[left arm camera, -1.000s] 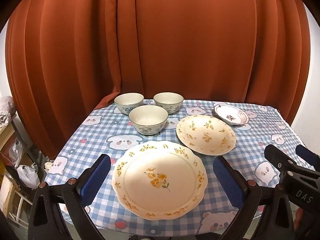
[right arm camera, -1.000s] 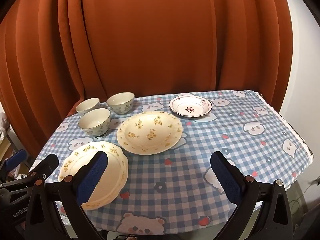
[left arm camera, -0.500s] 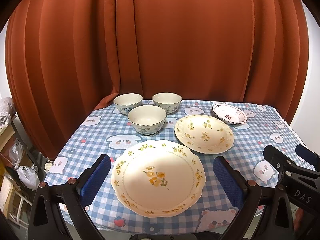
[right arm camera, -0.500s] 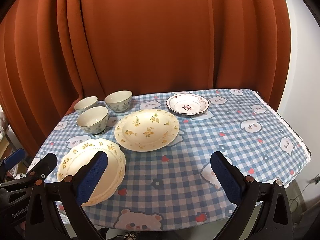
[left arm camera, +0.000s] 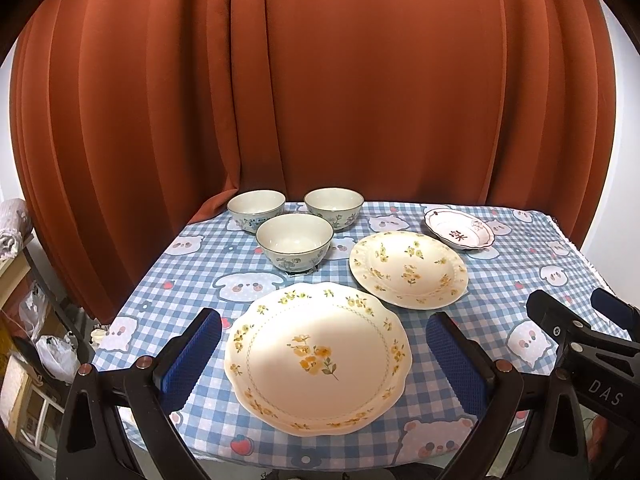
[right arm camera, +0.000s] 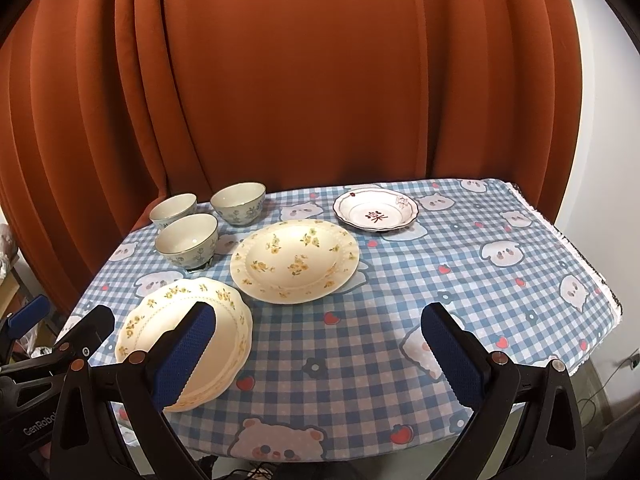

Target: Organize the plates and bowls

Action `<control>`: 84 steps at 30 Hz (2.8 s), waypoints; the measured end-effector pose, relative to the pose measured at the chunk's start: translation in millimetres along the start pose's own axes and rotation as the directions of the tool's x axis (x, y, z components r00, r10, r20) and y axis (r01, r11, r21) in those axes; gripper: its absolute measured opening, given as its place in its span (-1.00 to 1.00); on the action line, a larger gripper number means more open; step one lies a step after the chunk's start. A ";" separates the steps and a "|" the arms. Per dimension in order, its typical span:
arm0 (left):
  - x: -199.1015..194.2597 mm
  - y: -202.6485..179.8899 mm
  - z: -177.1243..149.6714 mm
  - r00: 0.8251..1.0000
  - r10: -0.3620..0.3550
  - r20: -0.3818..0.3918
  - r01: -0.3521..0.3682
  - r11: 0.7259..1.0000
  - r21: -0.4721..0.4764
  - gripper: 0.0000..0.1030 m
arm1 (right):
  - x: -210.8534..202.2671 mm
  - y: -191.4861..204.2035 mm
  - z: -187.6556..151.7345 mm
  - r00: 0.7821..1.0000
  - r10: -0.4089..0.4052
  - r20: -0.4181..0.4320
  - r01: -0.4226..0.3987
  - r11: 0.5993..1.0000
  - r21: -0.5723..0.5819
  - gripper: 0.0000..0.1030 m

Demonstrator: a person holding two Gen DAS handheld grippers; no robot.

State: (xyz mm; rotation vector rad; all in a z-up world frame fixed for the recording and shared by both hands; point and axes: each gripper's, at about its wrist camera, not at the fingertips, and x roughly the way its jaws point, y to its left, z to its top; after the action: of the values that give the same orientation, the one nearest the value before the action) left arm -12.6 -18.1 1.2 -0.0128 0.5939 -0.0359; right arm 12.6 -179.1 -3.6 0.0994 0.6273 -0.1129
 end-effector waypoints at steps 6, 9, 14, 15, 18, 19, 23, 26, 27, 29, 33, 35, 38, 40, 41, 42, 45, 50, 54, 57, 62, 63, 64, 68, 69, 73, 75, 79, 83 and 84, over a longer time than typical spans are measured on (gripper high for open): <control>0.3 -0.2 -0.5 1.000 0.000 0.002 0.000 1.000 -0.001 0.99 | -0.4 -0.2 1.0 1.000 -0.001 0.002 0.001 1.000 -0.001 1.00; 0.2 -0.6 0.0 1.000 0.002 0.000 -0.002 1.000 -0.001 0.99 | -0.9 -0.2 1.5 1.000 -0.002 0.000 0.002 1.000 0.001 0.99; -0.3 -1.0 0.6 1.000 0.004 0.003 -0.004 1.000 0.001 1.00 | -0.9 -0.8 2.0 1.000 -0.002 0.001 0.002 1.000 0.000 1.00; 0.3 -0.7 1.2 1.000 0.006 0.002 -0.006 1.000 0.002 1.00 | -0.7 -0.9 2.2 1.000 -0.001 0.000 0.001 1.000 0.000 0.99; 0.1 0.1 1.3 1.000 0.004 0.004 -0.004 1.000 0.001 1.00 | -1.2 -1.3 1.7 1.000 -0.002 0.000 0.002 1.000 -0.001 1.00; -0.1 -1.0 0.7 1.000 0.005 0.004 -0.005 1.000 0.002 1.00 | -0.8 -1.3 1.9 1.000 -0.002 0.000 0.002 1.000 -0.001 1.00; 0.1 -0.8 0.9 1.000 0.005 0.004 -0.005 1.000 0.003 1.00 | -0.6 -1.1 1.7 1.000 -0.002 -0.002 0.002 1.000 0.000 1.00; -0.2 -1.4 0.2 1.000 0.005 0.004 -0.005 1.000 0.004 1.00 | -0.1 -0.7 1.5 1.000 -0.003 -0.001 0.003 1.000 0.000 1.00; 0.4 -1.0 0.6 1.000 0.005 0.004 -0.005 1.000 0.003 1.00 | 0.0 -0.7 1.5 1.000 -0.003 -0.001 0.003 1.000 0.000 0.99; -0.2 -1.8 0.0 1.000 0.005 0.004 -0.005 1.000 0.004 1.00 | -0.1 -0.8 1.4 1.000 -0.002 -0.001 0.002 1.000 0.000 0.99; 0.2 -1.5 0.1 1.000 0.006 0.004 -0.006 1.000 0.004 1.00 | 0.5 -0.3 1.3 1.000 -0.003 -0.001 0.003 1.000 -0.001 1.00; 1.3 -0.5 0.3 1.000 0.006 0.002 -0.006 1.000 0.004 1.00 | 0.7 -0.4 1.3 1.000 -0.004 -0.001 0.004 1.000 -0.001 0.99; 2.8 1.9 -0.7 1.000 0.004 0.000 -0.004 1.000 0.003 1.00 | 0.5 -0.8 0.9 1.000 -0.003 -0.002 0.003 1.000 0.000 1.00; 3.5 2.4 -1.2 1.000 0.005 0.000 -0.005 1.000 0.004 1.00 | 1.8 -0.7 1.2 1.000 -0.002 -0.004 0.002 1.000 0.000 0.99; 3.5 2.4 -1.5 1.000 0.004 -0.001 -0.004 1.000 0.004 1.00 | 2.1 -0.8 1.1 1.000 -0.003 -0.004 0.003 1.000 0.000 0.99; 4.4 3.7 -1.0 1.000 0.003 -0.004 -0.003 1.000 0.003 1.00 | 2.2 -0.9 0.9 1.000 -0.003 -0.004 0.003 1.000 0.000 0.99; 3.3 3.8 -3.0 1.000 0.006 -0.006 -0.006 1.000 0.005 1.00 | 2.3 -0.8 0.5 1.000 0.001 -0.006 -0.001 1.000 0.003 0.99; 12.1 7.0 -0.8 1.000 0.011 -0.025 -0.011 1.000 0.000 1.00 | 12.5 4.9 6.2 1.000 0.010 -0.021 -0.010 1.000 0.001 0.99; 24.2 16.5 4.5 0.999 0.014 -0.042 -0.014 1.000 -0.003 1.00 | 27.5 13.8 13.9 0.998 0.024 -0.056 -0.024 1.000 0.010 0.99; 39.3 23.4 10.8 0.997 0.012 -0.075 -0.013 1.000 -0.001 0.99 | 41.5 24.0 17.4 0.996 0.020 -0.083 -0.020 1.000 0.008 0.99; 65.8 36.0 21.7 0.991 0.005 -0.133 -0.004 1.000 0.011 0.98 | 69.6 41.7 25.8 0.989 0.016 -0.147 -0.015 1.000 0.006 0.97; 71.6 38.4 21.9 0.990 0.011 -0.141 -0.008 1.000 0.020 0.97 | 75.3 45.8 25.8 0.988 0.013 -0.157 -0.013 1.000 0.003 0.96; 77.4 39.7 21.7 0.988 0.015 -0.152 -0.011 1.000 0.027 0.97 | 81.3 49.7 25.0 0.986 0.013 -0.169 -0.013 1.000 0.002 0.94; 105.0 48.1 16.2 0.975 0.015 -0.222 -0.006 0.999 0.040 0.90 | 108.9 63.1 18.2 0.971 0.022 -0.237 -0.022 1.000 0.001 0.85; 111.5 50.0 14.4 0.971 0.012 -0.240 -0.002 0.999 0.042 0.88 | 116.1 66.2 15.3 0.967 0.021 -0.253 -0.022 1.000 0.000 0.82; 136.2 55.7 5.6 0.953 0.007 -0.303 0.010 0.998 0.055 0.83 | 142.7 74.6 5.0 0.949 0.019 -0.314 -0.019 1.000 0.003 0.72; 146.6 58.5 0.2 0.942 0.009 -0.335 0.012 0.998 0.061 0.78 | 154.9 79.1 -1.6 0.941 0.018 -0.339 -0.016 1.000 0.008 0.69; 164.9 65.5 -9.6 0.919 0.002 -0.394 0.022 0.998 0.055 0.76 | 173.9 86.0 -13.6 0.918 0.019 -0.396 -0.015 1.000 0.013 0.62; 179.8 67.5 -19.9 0.898 -0.008 -0.440 0.037 0.998 0.057 0.70 | 190.8 92.7 -25.7 0.893 0.021 -0.450 -0.012 1.000 0.022 0.54; 183.7 68.4 -22.4 0.893 -0.012 -0.451 0.041 0.998 0.054 0.69 | 193.4 94.7 -28.2 0.888 0.022 -0.459 -0.013 1.000 0.022 0.51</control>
State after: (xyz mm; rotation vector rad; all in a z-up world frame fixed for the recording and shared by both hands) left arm 129.1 43.3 -121.6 0.0494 1.0592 -0.0853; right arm 164.5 -96.4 -134.9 0.1520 1.1010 -0.0777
